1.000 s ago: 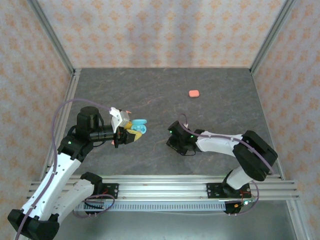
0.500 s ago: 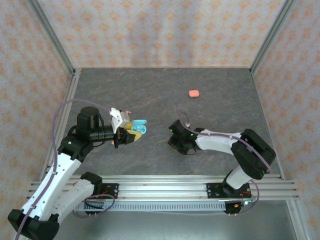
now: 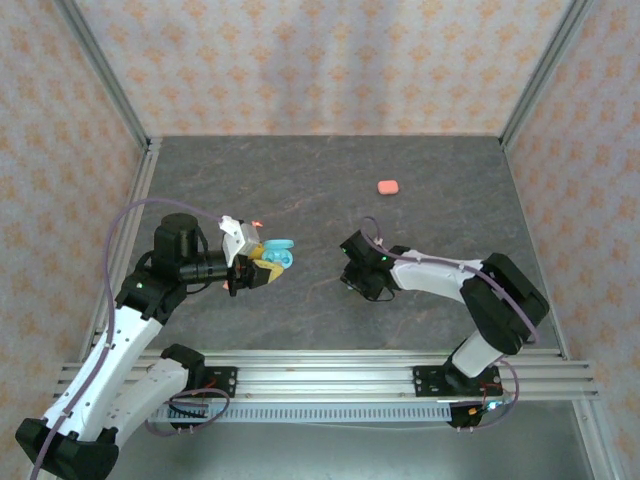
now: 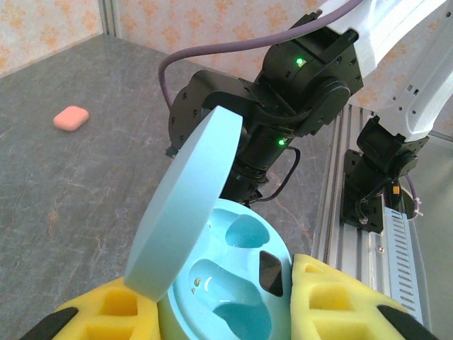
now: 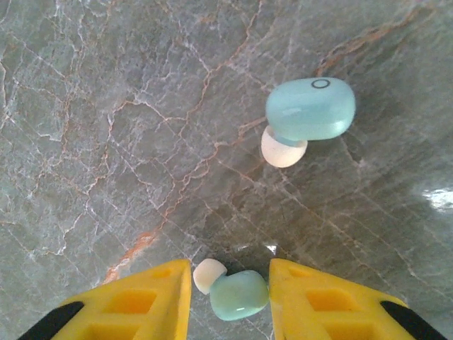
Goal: Insert wireless bluetooth earbuds into charging case
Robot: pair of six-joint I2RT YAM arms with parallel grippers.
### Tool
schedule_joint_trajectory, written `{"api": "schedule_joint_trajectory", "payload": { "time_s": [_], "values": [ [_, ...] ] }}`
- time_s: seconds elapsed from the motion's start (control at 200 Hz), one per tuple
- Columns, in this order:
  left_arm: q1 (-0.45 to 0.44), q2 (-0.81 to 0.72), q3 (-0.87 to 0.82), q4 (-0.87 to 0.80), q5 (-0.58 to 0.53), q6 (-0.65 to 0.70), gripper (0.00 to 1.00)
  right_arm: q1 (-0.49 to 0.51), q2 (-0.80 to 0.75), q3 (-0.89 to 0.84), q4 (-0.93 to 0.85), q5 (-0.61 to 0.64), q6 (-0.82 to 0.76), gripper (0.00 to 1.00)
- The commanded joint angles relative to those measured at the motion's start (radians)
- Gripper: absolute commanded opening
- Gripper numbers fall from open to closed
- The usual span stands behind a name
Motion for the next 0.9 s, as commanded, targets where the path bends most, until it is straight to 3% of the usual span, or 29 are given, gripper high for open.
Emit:
{"api": "schedule_joint_trajectory", "payload": {
  "time_s": [0.0,0.585,0.896],
  "values": [
    [0.009,-0.001,-0.005,0.007,-0.004,0.02,0.08,-0.004,0.023,0.032,-0.009,0.011,-0.032,0.35],
    [0.009,-0.023,-0.011,-0.017,-0.023,0.027,0.08,-0.019,0.133,0.261,-0.118,-0.004,-0.187,0.36],
    [0.009,-0.02,-0.016,-0.008,-0.018,0.029,0.08,-0.019,0.012,0.13,-0.14,-0.002,-0.093,0.35]
  ]
}}
